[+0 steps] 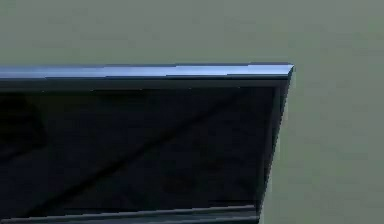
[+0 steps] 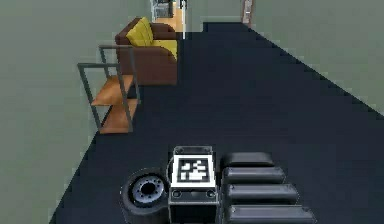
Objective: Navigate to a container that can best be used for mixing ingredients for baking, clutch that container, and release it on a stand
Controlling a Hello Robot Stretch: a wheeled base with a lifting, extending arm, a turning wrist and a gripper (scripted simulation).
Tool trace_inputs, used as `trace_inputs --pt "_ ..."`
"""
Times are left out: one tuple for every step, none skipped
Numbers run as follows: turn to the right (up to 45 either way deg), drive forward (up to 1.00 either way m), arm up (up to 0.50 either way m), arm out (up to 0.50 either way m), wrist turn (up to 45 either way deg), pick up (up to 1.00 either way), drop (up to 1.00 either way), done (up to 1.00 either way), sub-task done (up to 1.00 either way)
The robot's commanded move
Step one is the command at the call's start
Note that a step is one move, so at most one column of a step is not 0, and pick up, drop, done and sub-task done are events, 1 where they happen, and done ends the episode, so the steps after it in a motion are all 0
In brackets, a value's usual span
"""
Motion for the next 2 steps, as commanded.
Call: trace_inputs --pt "39.0 0.0 0.0 0.0 0.0 0.0 0.0 0.0 0.0" --pt "3.0 0.0 0.0 0.0 0.0 0.0 0.0 0.0 0.0"
